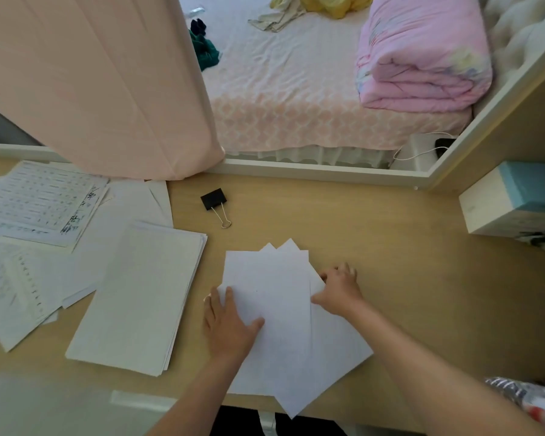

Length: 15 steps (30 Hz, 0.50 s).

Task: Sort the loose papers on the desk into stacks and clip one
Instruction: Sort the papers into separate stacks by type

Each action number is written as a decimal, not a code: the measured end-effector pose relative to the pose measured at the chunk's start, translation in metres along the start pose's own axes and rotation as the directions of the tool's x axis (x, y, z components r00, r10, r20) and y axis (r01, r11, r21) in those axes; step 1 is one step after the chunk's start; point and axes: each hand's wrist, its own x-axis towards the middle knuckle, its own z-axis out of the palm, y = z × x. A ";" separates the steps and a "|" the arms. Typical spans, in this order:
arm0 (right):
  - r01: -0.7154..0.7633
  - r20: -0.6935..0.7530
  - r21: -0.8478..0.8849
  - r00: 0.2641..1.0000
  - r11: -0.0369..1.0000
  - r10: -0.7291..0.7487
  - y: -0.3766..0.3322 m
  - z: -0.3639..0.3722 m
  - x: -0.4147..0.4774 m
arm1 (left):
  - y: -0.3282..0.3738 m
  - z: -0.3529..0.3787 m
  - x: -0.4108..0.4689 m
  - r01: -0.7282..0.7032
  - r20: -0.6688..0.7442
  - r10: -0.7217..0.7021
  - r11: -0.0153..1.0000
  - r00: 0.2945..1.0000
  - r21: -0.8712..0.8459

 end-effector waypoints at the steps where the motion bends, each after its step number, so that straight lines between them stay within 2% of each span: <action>1: -0.010 0.020 0.120 1.000 0.993 0.008 -0.001 0.001 -0.003 | 0.002 0.002 -0.001 -0.012 0.008 0.012 1.000 1.000 0.007; 3: -0.068 0.084 0.329 0.996 0.942 0.042 -0.006 0.002 -0.009 | 0.004 0.004 -0.001 -0.032 0.018 0.032 0.999 0.999 0.014; 4: -0.088 0.110 0.358 0.993 0.930 0.052 -0.009 0.003 -0.012 | 0.005 0.005 -0.001 -0.040 0.020 0.040 0.999 0.999 0.010; 9: -0.121 0.101 0.264 0.990 0.957 0.097 -0.016 0.023 -0.022 | 0.003 0.003 -0.002 -0.114 0.004 0.114 0.993 0.993 -0.037; 12: -0.122 0.059 0.117 0.992 0.986 0.116 -0.022 0.034 -0.030 | -0.001 -0.002 0.000 -0.229 0.022 0.231 0.971 0.973 -0.072; 13: -0.108 0.009 0.120 0.994 0.987 0.107 -0.023 0.037 -0.033 | -0.003 -0.004 0.002 -0.250 0.025 0.252 0.965 0.967 -0.081; 15: -0.065 -0.077 0.236 0.993 0.969 0.086 -0.024 0.042 -0.036 | -0.010 -0.010 0.008 -0.231 -0.032 0.228 0.965 0.973 -0.124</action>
